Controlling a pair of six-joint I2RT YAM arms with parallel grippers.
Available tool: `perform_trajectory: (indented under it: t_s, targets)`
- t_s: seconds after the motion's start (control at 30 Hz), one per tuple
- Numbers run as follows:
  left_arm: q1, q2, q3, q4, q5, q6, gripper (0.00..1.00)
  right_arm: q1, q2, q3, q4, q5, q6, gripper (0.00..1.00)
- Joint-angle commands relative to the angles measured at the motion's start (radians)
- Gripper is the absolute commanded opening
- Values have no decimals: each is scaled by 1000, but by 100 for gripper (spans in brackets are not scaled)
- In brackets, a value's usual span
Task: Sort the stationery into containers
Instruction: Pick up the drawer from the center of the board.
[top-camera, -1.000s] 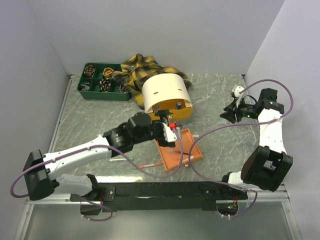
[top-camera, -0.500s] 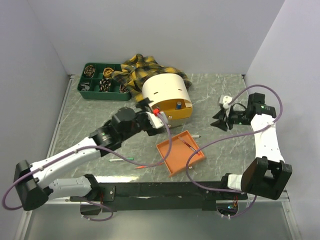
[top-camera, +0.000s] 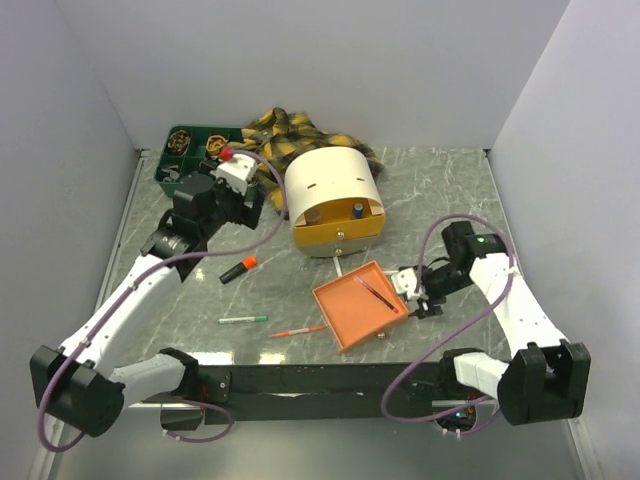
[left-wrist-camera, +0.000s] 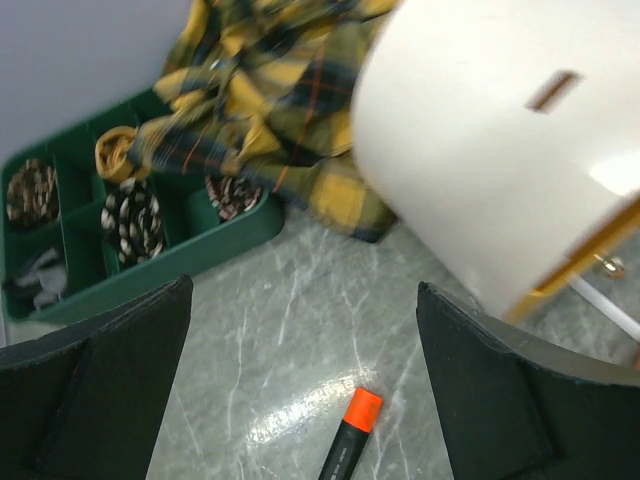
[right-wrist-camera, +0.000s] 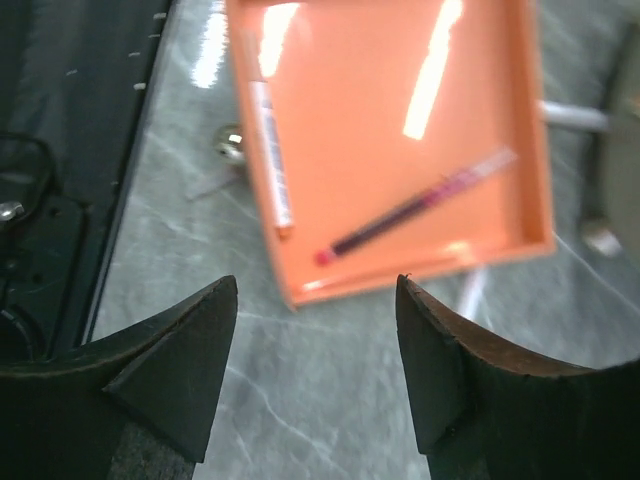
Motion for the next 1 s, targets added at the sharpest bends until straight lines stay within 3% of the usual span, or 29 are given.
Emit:
perform_trajectory:
  t_s: [0.0, 0.37, 0.83, 0.9, 0.93, 0.97]
  targets:
    - [108, 39, 64, 51, 39, -134, 99, 87, 33, -31, 30, 68, -62, 70]
    - [165, 91, 153, 23, 76, -92, 99, 230, 220, -2, 106, 70, 79, 56]
    - [181, -26, 61, 28, 96, -108, 99, 336, 226, -108, 260, 119, 282, 45]
    - [182, -61, 47, 5, 105, -112, 99, 343, 220, -120, 289, 119, 336, 32]
    - [184, -70, 46, -6, 110, -111, 99, 349, 217, -117, 286, 120, 352, 19]
    - [184, -81, 44, -18, 110, -106, 99, 351, 214, -94, 269, 122, 360, 13]
